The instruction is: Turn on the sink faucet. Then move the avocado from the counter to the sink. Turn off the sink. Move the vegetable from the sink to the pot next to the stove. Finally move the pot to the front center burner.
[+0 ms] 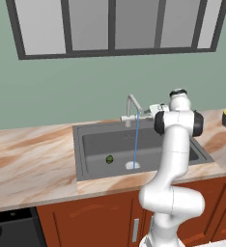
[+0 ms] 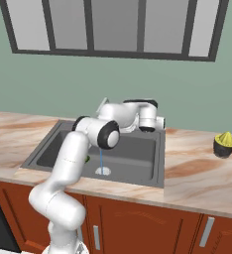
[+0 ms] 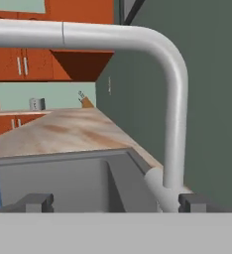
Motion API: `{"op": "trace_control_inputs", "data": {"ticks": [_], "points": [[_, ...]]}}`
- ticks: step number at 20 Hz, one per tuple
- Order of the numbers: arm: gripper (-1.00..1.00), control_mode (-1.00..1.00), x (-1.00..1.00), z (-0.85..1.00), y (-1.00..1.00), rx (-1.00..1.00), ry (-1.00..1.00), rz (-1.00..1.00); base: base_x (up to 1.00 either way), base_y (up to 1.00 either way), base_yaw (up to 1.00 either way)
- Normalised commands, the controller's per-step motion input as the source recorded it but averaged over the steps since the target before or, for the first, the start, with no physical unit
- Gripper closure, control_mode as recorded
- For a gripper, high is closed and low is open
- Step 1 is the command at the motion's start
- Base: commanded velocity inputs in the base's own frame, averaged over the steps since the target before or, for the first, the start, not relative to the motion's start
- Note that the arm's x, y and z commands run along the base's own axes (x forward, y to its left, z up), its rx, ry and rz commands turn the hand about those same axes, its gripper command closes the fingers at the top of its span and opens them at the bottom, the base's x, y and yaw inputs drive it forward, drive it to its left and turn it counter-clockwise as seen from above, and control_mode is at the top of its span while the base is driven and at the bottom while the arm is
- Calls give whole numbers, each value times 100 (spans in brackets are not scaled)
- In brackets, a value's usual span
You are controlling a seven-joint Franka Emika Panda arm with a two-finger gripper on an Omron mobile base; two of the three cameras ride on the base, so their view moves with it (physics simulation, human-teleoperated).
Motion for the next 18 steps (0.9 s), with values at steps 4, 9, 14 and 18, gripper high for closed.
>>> {"op": "trace_control_inputs", "data": {"ticks": [4,9,14,18], "points": [[-100,-100,23,-8,-25,0,0,-2,0,0,0],[-100,-100,30,-11,-22,0,0,0,0,0,0],[-100,-100,39,-19,-3,0,0,0,0,0,0],[-100,-100,41,-21,0,0,0,0,0,0,0]]}}
